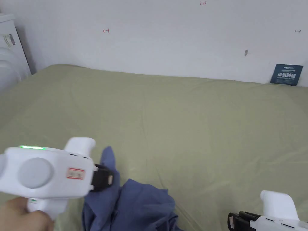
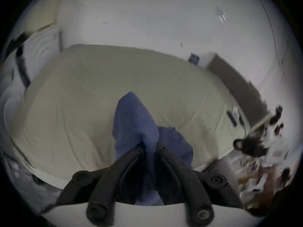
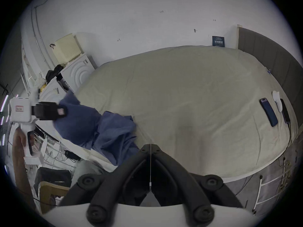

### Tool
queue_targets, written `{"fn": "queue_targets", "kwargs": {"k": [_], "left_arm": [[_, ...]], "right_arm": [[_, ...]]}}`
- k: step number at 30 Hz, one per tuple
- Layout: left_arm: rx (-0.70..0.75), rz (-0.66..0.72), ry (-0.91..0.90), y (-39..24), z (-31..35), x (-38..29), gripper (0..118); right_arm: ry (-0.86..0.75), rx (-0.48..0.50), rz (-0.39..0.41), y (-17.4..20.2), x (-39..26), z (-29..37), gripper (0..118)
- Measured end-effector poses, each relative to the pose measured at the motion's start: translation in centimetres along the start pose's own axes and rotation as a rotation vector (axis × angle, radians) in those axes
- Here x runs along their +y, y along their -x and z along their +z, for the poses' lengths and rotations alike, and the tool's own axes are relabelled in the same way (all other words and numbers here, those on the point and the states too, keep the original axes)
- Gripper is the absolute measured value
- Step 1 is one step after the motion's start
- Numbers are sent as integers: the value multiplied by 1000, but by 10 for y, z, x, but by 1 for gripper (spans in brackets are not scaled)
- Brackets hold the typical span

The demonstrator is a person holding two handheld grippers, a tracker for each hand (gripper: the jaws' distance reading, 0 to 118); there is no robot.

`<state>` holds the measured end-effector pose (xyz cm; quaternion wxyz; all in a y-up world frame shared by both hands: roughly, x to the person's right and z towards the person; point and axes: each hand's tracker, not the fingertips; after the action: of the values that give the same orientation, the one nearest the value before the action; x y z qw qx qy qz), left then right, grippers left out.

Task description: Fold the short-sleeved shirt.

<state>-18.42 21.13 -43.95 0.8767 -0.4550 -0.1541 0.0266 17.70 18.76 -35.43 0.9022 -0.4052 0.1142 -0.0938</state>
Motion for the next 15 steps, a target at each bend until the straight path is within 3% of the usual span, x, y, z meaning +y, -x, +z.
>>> {"fn": "queue_targets", "kwargs": {"k": [2,8,10,11,14,15], "left_arm": [[-1,-42,85,-25,-31,1,10],[-205,-39,228,-65,-93,-14,11],[-232,-38,237,-68,-99,-16,16],[-272,-13,238,-64,-101,-16,23],[-447,192,194,-43,-94,-13,69],[-467,254,172,-34,-89,-11,72]], "right_arm": [[-3,-14,-5,-3,-2,5,2],[-1,-56,-44,-20,-9,12,2],[1,-62,-55,-24,-11,11,2],[3,-63,-61,-26,-11,11,2],[7,-59,-67,-26,-15,8,2],[11,-53,-64,-25,-16,8,2]]}}
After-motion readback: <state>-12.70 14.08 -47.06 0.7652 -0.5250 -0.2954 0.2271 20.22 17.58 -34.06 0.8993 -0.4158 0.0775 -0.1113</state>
